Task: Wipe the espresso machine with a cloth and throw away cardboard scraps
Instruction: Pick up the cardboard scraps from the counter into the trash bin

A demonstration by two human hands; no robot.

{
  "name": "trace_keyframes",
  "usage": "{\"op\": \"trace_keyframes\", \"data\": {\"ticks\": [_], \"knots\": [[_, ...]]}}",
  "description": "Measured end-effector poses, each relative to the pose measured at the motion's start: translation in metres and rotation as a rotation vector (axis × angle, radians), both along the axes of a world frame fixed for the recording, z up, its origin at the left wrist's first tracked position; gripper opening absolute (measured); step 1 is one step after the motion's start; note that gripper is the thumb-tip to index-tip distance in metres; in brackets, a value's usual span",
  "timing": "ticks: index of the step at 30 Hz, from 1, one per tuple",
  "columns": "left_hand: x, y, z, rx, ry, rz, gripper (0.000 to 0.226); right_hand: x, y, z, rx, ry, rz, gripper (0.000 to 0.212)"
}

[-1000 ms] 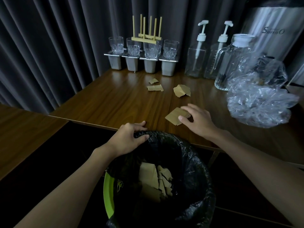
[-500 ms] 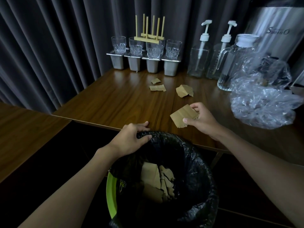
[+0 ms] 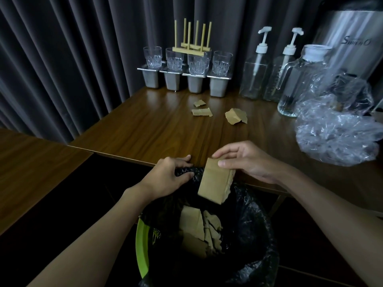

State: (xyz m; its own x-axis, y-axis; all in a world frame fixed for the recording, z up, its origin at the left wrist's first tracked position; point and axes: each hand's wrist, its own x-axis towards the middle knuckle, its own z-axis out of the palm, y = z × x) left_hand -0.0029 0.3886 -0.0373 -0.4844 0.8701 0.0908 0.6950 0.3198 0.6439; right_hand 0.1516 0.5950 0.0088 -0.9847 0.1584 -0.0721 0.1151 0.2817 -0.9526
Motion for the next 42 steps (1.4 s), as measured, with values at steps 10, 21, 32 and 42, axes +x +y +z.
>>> {"op": "trace_keyframes", "data": {"ticks": [10,21,32,42], "knots": [[-0.002,-0.001,0.0,0.015,-0.013,0.0,0.039,-0.05,0.057,-0.043,0.782,-0.051,-0.381,0.054],[-0.003,-0.001,-0.003,0.025,-0.033,0.006,0.038,-0.112,0.114,-0.053,0.964,-0.163,-0.554,0.061],[-0.004,0.0,-0.002,0.05,-0.025,0.004,0.035,-0.1,0.087,-0.051,1.113,-0.119,-0.412,0.053],[-0.004,0.0,0.0,0.025,-0.023,-0.013,0.037,-0.074,0.059,-0.055,0.905,0.099,-0.36,0.039]]}}
